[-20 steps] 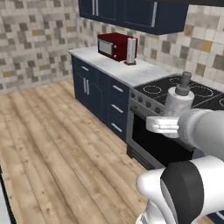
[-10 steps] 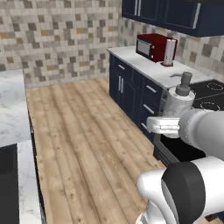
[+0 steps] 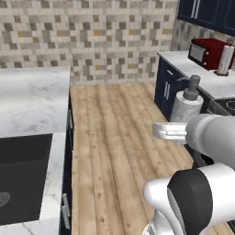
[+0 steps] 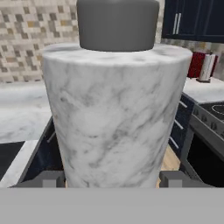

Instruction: Locate and retrieve the spray and soap dispenser from the cabinet. Place them next to the sink.

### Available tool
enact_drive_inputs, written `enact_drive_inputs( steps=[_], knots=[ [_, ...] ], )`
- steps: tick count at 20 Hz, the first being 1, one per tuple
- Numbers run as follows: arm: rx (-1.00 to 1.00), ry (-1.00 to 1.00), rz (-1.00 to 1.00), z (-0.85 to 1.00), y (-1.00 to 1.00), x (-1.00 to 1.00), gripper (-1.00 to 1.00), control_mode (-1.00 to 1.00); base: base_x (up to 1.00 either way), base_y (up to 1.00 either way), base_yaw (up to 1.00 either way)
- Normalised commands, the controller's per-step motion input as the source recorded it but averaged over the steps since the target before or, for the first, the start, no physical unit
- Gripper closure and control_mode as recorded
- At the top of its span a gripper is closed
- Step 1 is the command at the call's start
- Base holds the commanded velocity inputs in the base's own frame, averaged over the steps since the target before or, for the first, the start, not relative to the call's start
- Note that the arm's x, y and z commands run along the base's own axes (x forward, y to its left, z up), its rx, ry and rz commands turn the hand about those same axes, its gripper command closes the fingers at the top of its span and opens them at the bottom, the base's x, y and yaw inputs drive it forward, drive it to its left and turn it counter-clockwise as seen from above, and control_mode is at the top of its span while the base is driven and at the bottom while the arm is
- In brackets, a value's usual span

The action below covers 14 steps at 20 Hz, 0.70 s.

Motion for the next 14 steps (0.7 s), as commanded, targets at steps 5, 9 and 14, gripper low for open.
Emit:
enact_drive_inputs(
  steps=[5, 9, 14],
  knots=[
    [0.0, 0.0, 0.0, 0.0, 0.0, 0.0, 1.0, 1.0, 0.0, 0.0, 0.5],
    [0.0, 0.0, 0.0, 0.0, 0.0, 0.0, 1.0, 1.0, 0.0, 0.02, 0.5],
    [0.0, 0.0, 0.0, 0.0, 0.0, 0.0, 1.0, 1.0, 0.01, 0.08, 0.5]
  ],
)
